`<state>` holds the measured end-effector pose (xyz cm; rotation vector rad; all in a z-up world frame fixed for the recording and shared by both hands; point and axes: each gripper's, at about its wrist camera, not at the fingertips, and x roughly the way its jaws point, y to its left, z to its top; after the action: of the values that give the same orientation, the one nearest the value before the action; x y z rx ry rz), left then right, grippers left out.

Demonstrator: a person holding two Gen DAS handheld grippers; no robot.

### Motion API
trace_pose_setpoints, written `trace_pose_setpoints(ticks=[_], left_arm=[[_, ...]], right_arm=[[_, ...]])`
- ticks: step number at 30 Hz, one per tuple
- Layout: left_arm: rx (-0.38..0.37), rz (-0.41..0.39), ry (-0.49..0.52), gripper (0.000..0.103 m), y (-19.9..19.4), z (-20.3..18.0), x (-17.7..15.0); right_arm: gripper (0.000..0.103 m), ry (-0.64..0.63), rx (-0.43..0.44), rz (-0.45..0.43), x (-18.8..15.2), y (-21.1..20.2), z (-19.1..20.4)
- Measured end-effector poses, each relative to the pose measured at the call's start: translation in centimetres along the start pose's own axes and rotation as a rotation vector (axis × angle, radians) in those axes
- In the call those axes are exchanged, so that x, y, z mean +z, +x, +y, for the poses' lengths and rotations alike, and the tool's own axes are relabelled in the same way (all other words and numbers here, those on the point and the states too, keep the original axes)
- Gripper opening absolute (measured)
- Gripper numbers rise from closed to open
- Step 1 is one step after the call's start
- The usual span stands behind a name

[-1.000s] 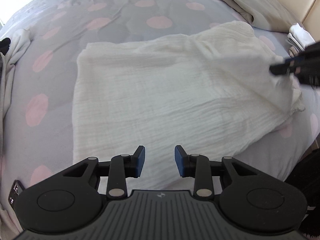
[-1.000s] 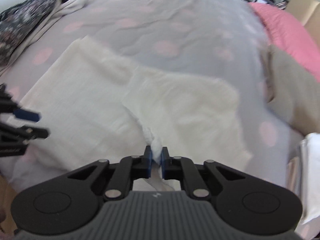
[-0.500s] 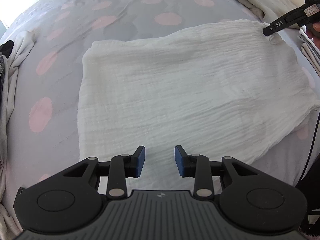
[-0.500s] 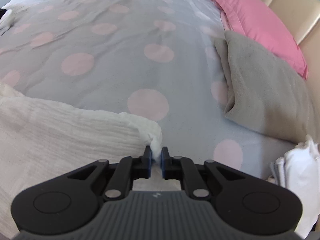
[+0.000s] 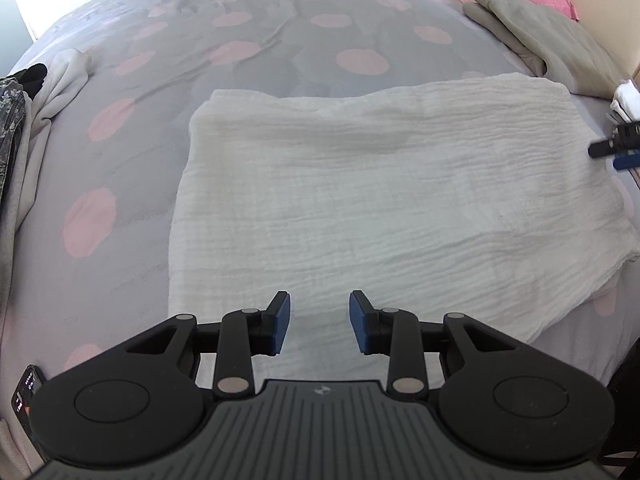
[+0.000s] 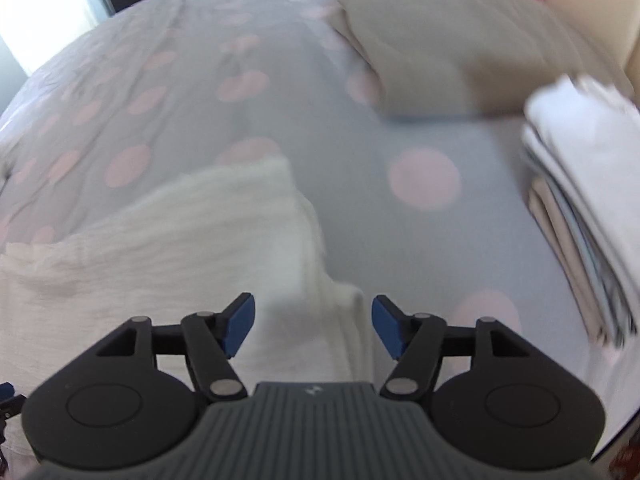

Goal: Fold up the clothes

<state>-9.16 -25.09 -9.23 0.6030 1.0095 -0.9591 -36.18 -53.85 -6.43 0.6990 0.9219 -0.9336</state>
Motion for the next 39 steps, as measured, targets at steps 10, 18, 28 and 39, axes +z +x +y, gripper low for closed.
trace_pose_setpoints(ticks=[10, 18, 28, 39], left_arm=[[0.013, 0.024, 0.003, 0.031, 0.6, -0.2, -0.4], [0.007, 0.029, 0.008, 0.031, 0.8, -0.6, -0.6], [0.009, 0.034, 0.012, 0.032, 1.1, -1.1, -0.8], [0.011, 0.028, -0.014, 0.032, 0.7, -0.5, -1.0]], right_arm=[[0.073, 0.101, 0.089, 0.055, -1.7, 2.6, -3.3], [0.078, 0.121, 0.135, 0.105, -2.1, 4.0, -3.8], [0.035, -0.015, 0.098, 0.123, -2.7, 4.3, -1.2], [0.031, 0.047, 0.210, 0.107, -1.4, 1.0, -0.9]])
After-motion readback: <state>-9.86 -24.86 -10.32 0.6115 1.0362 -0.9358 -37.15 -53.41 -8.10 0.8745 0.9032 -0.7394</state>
